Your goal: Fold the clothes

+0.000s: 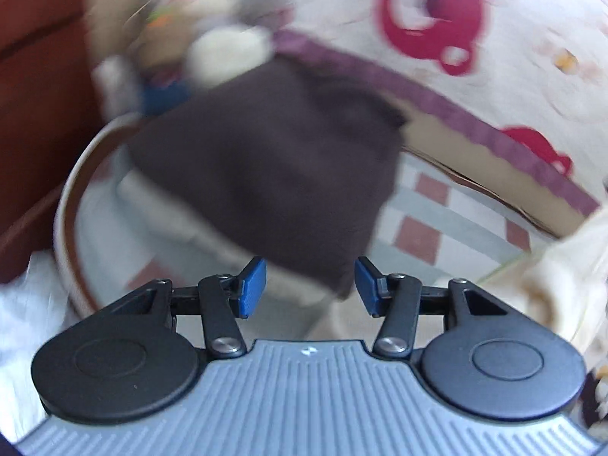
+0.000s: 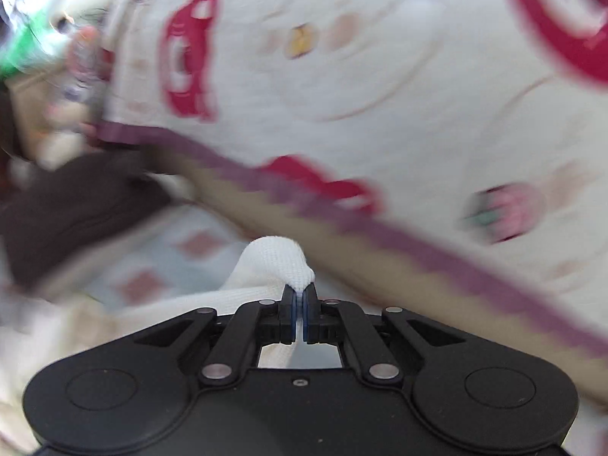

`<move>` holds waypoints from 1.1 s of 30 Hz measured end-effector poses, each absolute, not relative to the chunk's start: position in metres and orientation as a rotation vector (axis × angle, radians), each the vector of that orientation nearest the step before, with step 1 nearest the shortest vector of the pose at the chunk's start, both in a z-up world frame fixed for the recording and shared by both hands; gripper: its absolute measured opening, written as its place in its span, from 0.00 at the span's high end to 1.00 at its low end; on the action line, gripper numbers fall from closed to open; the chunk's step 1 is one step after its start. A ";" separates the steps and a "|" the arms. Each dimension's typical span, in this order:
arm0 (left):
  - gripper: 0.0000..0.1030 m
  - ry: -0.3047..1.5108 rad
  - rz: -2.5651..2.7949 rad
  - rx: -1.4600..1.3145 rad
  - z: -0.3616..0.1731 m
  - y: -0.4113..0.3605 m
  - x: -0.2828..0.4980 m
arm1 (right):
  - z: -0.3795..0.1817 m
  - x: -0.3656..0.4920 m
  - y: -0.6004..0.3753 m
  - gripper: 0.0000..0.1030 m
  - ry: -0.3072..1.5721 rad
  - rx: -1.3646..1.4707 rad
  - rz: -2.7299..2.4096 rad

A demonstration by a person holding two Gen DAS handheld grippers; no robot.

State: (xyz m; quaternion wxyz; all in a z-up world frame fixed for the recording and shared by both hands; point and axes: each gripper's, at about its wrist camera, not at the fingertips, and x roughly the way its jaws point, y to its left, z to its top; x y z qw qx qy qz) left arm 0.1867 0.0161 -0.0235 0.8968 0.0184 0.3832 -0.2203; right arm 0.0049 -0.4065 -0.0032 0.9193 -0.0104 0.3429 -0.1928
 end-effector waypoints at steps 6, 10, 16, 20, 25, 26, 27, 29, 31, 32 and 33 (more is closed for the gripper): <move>0.46 0.861 -0.622 0.064 -0.044 -0.056 0.201 | -0.061 0.015 -0.461 0.87 0.997 0.208 -0.499; 0.46 0.900 -0.617 0.131 -0.070 -0.098 0.219 | -0.048 0.015 -0.450 0.72 0.919 0.233 -0.476; 0.46 0.982 -0.609 0.158 -0.106 -0.101 0.224 | -0.033 0.007 -0.440 0.55 0.834 0.358 -0.189; 0.43 1.067 -0.608 0.123 -0.120 -0.092 0.230 | -0.046 0.020 -0.441 0.53 0.928 0.469 0.048; 0.37 1.173 -0.611 0.073 -0.141 -0.094 0.236 | -0.068 0.044 -0.428 0.52 1.037 0.365 0.078; 0.34 1.174 -0.608 0.058 -0.142 -0.095 0.238 | -0.073 0.045 -0.429 0.50 1.049 0.374 0.077; 0.31 1.175 -0.605 0.044 -0.144 -0.095 0.240 | -0.077 0.045 -0.431 0.50 1.061 0.390 0.074; 0.33 1.173 -0.623 0.024 -0.146 -0.098 0.243 | -0.091 0.048 -0.436 0.45 1.110 0.457 0.055; 0.74 1.170 -0.673 0.004 -0.146 -0.104 0.244 | -0.113 0.051 -0.437 0.42 1.180 0.549 0.040; 0.95 1.145 -0.681 0.037 -0.144 -0.109 0.239 | -0.118 0.050 -0.435 0.42 1.190 0.584 0.051; 0.97 1.089 -0.681 0.101 -0.139 -0.114 0.231 | -0.120 0.047 -0.431 0.44 1.191 0.614 0.066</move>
